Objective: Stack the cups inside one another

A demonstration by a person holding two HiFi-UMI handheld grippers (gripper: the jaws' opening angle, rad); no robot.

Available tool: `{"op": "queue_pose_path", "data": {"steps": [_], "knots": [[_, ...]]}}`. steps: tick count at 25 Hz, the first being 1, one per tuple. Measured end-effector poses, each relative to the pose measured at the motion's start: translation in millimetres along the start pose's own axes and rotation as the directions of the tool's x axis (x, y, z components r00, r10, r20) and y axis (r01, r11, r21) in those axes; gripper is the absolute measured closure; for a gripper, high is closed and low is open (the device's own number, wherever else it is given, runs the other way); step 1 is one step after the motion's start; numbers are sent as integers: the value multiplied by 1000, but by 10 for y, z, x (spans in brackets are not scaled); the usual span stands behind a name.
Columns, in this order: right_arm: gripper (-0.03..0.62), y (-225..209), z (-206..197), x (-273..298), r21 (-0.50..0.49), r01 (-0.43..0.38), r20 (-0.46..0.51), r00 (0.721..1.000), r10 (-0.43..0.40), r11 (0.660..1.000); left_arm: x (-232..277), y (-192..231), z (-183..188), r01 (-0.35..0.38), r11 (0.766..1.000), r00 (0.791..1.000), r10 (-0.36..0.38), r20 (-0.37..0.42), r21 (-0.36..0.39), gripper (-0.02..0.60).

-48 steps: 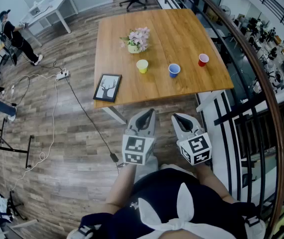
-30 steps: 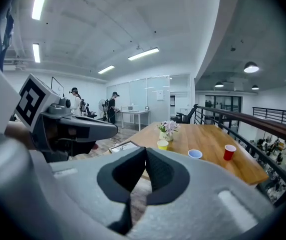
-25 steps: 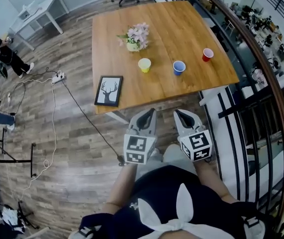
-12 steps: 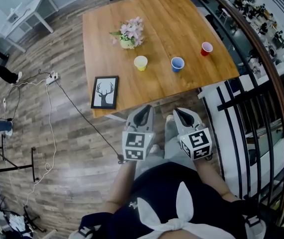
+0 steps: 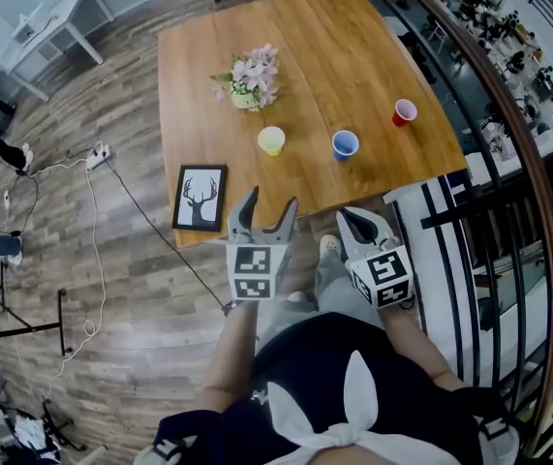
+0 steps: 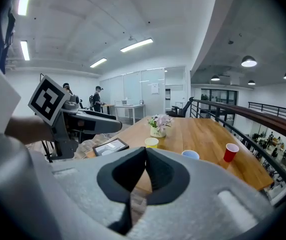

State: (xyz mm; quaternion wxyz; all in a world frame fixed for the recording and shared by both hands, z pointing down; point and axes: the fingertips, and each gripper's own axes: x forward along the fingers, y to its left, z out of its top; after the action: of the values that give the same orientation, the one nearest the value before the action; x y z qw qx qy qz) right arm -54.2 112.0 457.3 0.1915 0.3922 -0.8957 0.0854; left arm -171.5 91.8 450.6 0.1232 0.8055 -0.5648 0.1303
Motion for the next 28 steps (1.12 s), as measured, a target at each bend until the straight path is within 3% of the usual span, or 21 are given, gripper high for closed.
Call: {"op": "queue_pose_path", "data": {"steps": [7,28], "knots": [[595,-287,143,300,-19,-26,-3,1000,26,999,374,118,69,18,1000,1000,-18,-21,-14,247],[595,-1102,174,939,-9,-88,-67,994,87,996,1445,666,-143,-75,997,986,73,-147,-8,221]]}}
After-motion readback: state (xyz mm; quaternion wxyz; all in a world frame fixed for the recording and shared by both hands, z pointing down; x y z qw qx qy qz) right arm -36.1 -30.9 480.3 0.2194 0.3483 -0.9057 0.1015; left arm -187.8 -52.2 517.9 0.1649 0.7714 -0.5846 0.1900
